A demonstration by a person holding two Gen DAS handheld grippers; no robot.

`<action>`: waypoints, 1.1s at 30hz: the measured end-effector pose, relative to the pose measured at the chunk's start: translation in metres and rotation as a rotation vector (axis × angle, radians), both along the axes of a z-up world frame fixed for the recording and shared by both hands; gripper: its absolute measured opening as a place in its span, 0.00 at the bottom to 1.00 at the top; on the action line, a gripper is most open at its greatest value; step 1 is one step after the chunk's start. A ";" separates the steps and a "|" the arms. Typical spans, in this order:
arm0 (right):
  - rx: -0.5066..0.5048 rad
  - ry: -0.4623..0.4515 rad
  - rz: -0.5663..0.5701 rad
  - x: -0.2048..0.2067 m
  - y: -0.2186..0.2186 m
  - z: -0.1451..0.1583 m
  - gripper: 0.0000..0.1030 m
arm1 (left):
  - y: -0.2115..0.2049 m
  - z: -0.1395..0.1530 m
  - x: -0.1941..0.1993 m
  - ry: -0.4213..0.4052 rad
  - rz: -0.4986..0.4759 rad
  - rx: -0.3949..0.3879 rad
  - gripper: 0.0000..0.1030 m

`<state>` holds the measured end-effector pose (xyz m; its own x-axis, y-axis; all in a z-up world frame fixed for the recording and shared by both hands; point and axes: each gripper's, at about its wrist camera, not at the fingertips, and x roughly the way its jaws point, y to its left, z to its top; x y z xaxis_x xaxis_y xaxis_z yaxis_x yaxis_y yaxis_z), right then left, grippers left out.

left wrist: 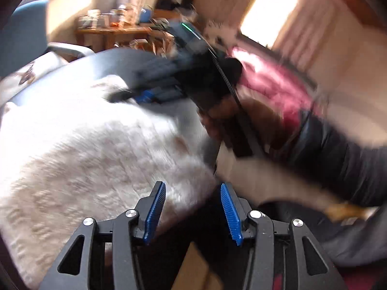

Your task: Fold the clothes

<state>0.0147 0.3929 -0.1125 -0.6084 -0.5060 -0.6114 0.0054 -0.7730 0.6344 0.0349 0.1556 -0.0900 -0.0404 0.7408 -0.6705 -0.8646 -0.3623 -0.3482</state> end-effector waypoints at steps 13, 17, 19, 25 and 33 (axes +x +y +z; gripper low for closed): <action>0.348 0.038 0.413 0.061 -0.084 0.046 0.25 | -0.061 0.004 -0.036 0.051 0.250 -0.021 0.48; 0.487 -0.149 0.429 0.062 -0.087 -0.012 0.27 | -0.077 -0.032 -0.031 0.055 0.267 -0.085 0.48; 0.389 -0.137 0.377 0.066 -0.074 -0.020 0.26 | -0.080 -0.050 -0.027 0.053 0.274 -0.088 0.48; 0.337 -0.113 0.324 0.071 -0.065 -0.024 0.27 | -0.075 -0.049 -0.033 0.005 0.305 -0.060 0.48; 0.342 -0.041 0.262 0.077 -0.047 0.031 0.32 | -0.099 -0.013 -0.038 -0.063 0.357 0.053 0.50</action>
